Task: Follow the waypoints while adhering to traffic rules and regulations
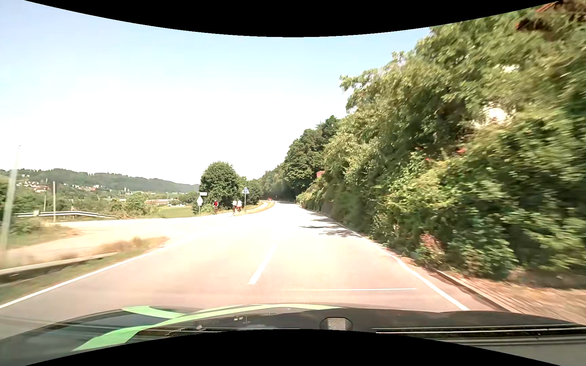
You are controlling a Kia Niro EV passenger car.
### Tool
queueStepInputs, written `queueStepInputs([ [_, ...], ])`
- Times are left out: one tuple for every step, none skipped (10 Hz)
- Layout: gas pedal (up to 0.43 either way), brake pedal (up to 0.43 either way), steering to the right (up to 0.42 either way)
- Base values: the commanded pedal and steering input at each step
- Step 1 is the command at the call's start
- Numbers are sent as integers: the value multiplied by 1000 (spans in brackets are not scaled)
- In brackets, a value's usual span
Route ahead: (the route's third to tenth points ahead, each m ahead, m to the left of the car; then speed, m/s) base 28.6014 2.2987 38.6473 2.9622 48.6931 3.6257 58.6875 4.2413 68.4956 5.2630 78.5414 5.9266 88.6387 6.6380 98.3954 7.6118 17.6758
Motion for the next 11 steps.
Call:
queueStepInputs([
  [220, 0, -14],
  [220, 0, -14],
  [189, 0, -14],
  [177, 0, -14],
  [189, 0, -14],
  [197, 0, -14],
  [209, 0, -14],
  [209, 0, -14],
  [150, 0, -14],
  [130, 0, -14],
  [130, 0, -14],
])
